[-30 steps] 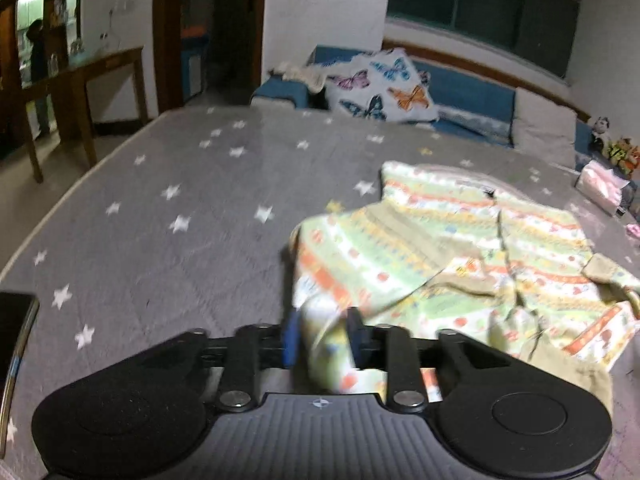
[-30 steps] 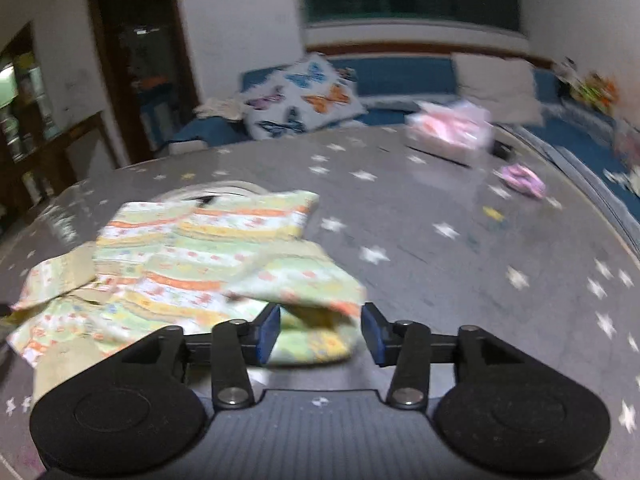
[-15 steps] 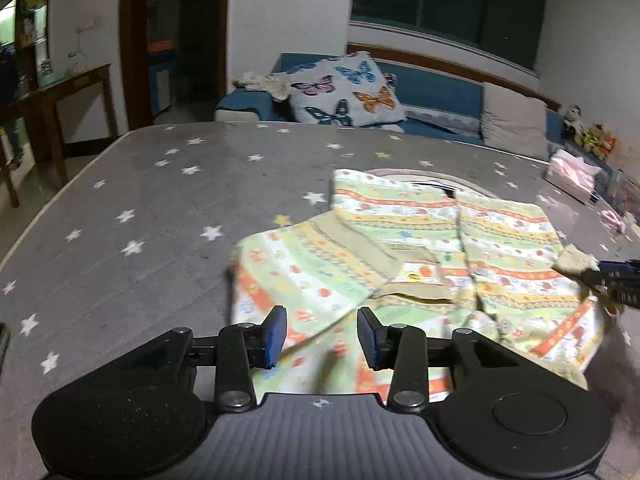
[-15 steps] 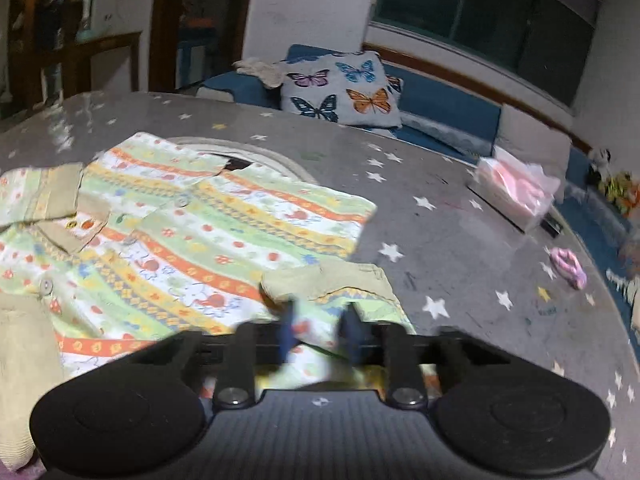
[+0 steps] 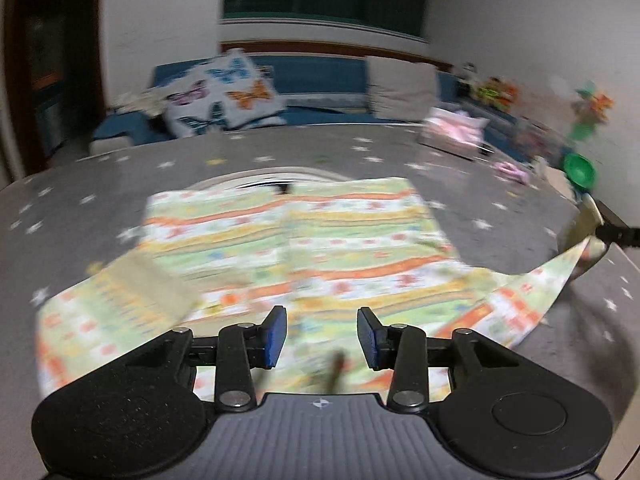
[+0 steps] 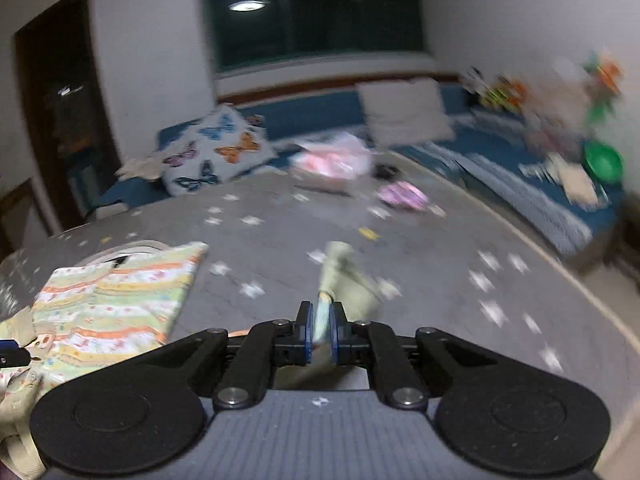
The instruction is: Fold clothes
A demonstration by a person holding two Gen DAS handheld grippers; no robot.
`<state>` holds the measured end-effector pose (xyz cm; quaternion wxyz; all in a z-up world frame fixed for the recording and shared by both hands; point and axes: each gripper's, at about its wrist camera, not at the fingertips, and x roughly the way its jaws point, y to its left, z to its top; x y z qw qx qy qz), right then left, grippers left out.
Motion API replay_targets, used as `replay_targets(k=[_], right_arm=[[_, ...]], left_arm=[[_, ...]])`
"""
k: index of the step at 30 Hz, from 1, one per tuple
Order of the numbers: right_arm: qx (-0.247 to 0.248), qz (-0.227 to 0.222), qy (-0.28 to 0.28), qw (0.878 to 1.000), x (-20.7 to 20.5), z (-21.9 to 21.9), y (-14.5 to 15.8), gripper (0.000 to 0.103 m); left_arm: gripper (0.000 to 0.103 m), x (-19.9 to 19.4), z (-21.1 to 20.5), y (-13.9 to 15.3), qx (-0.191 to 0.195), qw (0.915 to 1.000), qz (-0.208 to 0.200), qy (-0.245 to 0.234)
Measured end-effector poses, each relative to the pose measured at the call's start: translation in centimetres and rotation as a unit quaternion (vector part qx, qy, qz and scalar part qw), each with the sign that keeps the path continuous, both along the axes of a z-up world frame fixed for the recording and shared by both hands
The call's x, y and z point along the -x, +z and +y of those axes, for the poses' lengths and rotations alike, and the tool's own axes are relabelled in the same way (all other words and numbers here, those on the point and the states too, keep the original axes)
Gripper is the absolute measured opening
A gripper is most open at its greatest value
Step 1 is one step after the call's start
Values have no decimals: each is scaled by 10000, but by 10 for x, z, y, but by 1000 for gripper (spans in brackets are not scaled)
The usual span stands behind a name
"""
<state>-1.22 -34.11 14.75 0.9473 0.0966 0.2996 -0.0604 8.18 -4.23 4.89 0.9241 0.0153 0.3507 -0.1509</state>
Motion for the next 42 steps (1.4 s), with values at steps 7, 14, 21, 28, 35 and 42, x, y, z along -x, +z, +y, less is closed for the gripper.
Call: replay_targets(k=[7, 14, 21, 28, 35, 42], right_arm=[[-93, 208, -632, 9977, 37, -35, -16, 22], [-178, 368, -202, 9990, 27, -26, -27, 35], [209, 697, 292, 9969, -6, 5, -48, 43], [739, 723, 369, 9940, -37, 14, -54, 51], [742, 669, 388, 9942, -60, 11, -56, 54], [779, 644, 385, 9941, -68, 13, -57, 56]], left_arm=[[42, -9, -61, -13, -150, 9966, 141, -799], [42, 15, -98, -32, -369, 9860, 314, -1594], [42, 23, -68, -23, -306, 9914, 138, -1263], [44, -7, 11, -10, -554, 9979, -212, 266], [50, -44, 63, -29, -1024, 9897, -84, 995], [36, -55, 73, -48, -978, 9906, -46, 953]])
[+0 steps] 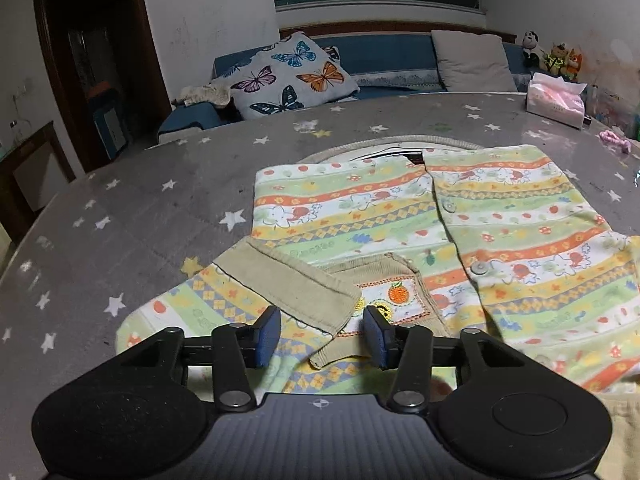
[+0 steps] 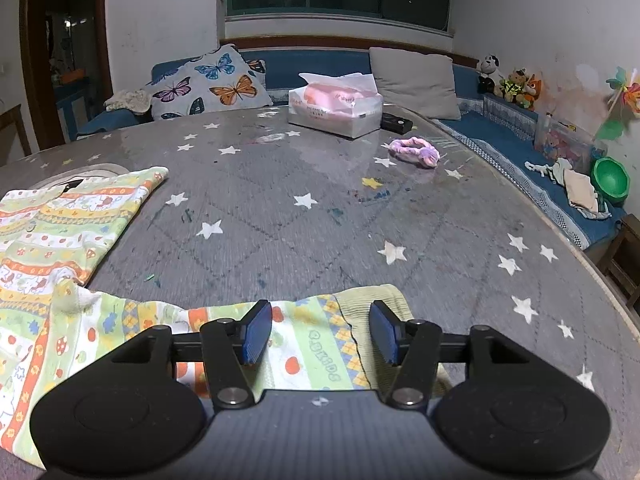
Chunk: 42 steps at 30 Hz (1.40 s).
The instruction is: Fold clothes
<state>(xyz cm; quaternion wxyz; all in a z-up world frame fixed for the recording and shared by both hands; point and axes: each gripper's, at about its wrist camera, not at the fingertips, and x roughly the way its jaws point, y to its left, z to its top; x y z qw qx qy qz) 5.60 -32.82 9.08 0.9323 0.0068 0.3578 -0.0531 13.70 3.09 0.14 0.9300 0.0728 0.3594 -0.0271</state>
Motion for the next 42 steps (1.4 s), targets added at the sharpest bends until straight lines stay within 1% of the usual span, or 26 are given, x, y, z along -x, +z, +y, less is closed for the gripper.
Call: replay_targets(k=[2, 4, 5, 9, 13, 17, 21, 24, 27, 33, 35, 38, 42], right_arm=[[7, 7, -1, 10000, 0, 0, 0, 56], [15, 13, -4, 10000, -1, 0, 0, 56], [20, 16, -7, 10000, -1, 1, 0, 56], [39, 28, -22, 10000, -2, 2, 1, 56], [119, -30, 28, 9999, 4, 8, 6, 56], [32, -30, 186, 9998, 17, 17, 12, 56], [-56, 127, 295, 9995, 27, 23, 7, 56], [-141, 125, 196, 9996, 26, 18, 5, 56], [-83, 104, 136, 9998, 20, 15, 4, 57], [7, 48, 140, 9999, 1, 14, 1, 57], [8, 16, 161, 9999, -8, 14, 0, 57], [19, -75, 230, 9997, -18, 12, -2, 58], [37, -65, 307, 9995, -23, 12, 0, 57]], left_arm=[[17, 2, 5, 2, 66, 10000, -60, 17], [10, 3, 15, 7, 247, 9995, -131, 142], [9, 6, 21, 11, 321, 9991, -189, 222], [8, 18, 53, 29, 417, 9940, -578, 824], [8, 35, 97, 42, 514, 9831, -794, 1567], [8, 55, 137, 41, 548, 9710, -818, 2178], [8, 69, 162, 33, 540, 9634, -745, 2516], [8, 76, 176, 26, 514, 9589, -698, 2703], [8, 74, 181, 19, 430, 9563, -665, 2816], [7, 64, 186, 9, 182, 9560, -586, 2867], [7, 60, 185, 7, 81, 9548, -568, 2918], [8, 55, 186, 6, 37, 9527, -500, 2998], [9, 57, 186, 6, -59, 9542, -401, 2963]])
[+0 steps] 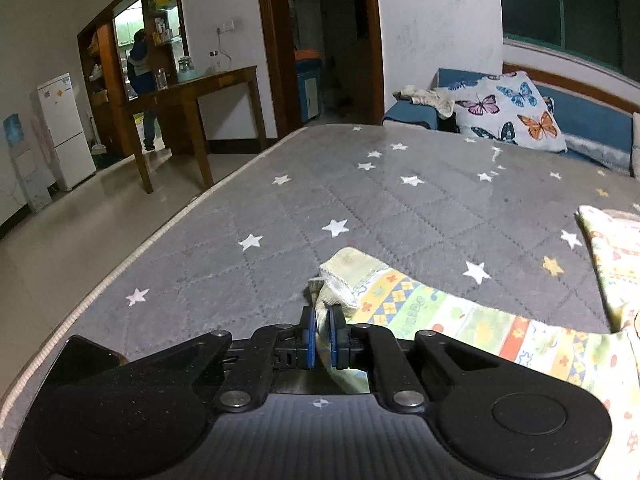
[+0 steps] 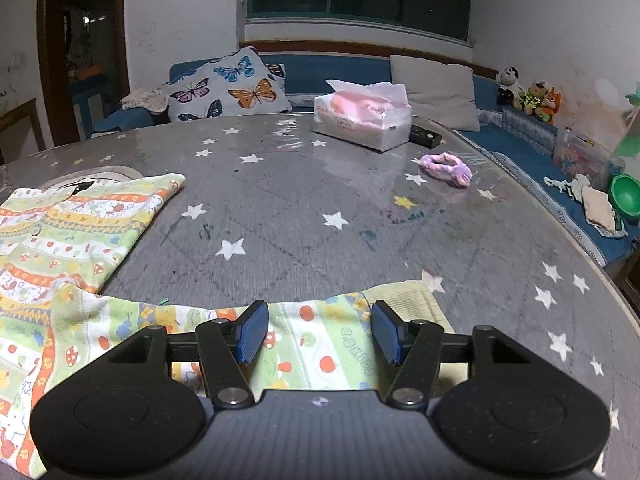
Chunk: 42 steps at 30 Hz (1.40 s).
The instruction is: Fold clothes
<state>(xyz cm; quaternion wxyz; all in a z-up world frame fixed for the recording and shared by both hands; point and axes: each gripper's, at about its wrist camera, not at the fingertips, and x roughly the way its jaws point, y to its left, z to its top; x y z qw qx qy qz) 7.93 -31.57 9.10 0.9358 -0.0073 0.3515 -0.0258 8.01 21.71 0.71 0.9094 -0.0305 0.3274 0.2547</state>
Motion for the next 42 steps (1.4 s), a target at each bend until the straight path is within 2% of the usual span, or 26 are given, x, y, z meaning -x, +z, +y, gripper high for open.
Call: replay_targets(k=[6, 8, 9, 14, 18, 26, 27, 29, 32, 36, 39, 40, 42], right_arm=[[104, -111, 401, 9991, 15, 22, 18, 57], [55, -125, 687, 9975, 22, 36, 24, 57], [25, -130, 852, 9963, 26, 44, 28, 57], [-74, -135, 1677, 9857, 35, 89, 40, 57], [-195, -100, 1877, 9820, 19, 106, 45, 54], [-702, 283, 1562, 9848, -47, 95, 37, 45], [-711, 306, 1539, 9851, -54, 94, 36, 44], [-730, 365, 1471, 9857, -74, 94, 31, 43], [-779, 443, 1381, 9864, -103, 96, 22, 39], [-857, 554, 1293, 9863, -132, 99, 11, 31], [-878, 612, 1274, 9861, -145, 101, 5, 21], [-860, 606, 1288, 9861, -148, 102, 5, 14], [-832, 601, 1320, 9859, -155, 104, 5, 7]], left_arm=[[14, 11, -11, 16, -101, 9998, 67, -179], [26, 15, -24, 23, -12, 9990, 15, -440], [29, 17, -32, 27, 5, 9982, -10, -602], [30, 19, -90, 38, 42, 9857, -119, -1681], [30, 0, -119, 42, 218, 9758, -193, -2168], [31, -75, -138, 37, 591, 9703, 4, -2346], [32, -84, -139, 35, 584, 9705, 25, -2340], [43, -101, -140, 32, 553, 9711, 62, -2321], [46, -127, -143, 27, 504, 9719, 132, -2296], [46, -158, -147, 19, 448, 9713, 294, -2317], [45, -172, -150, 12, 424, 9697, 391, -2374], [45, -175, -151, 9, 425, 9688, 427, -2405], [34, -180, -153, 5, 412, 9671, 461, -2467]])
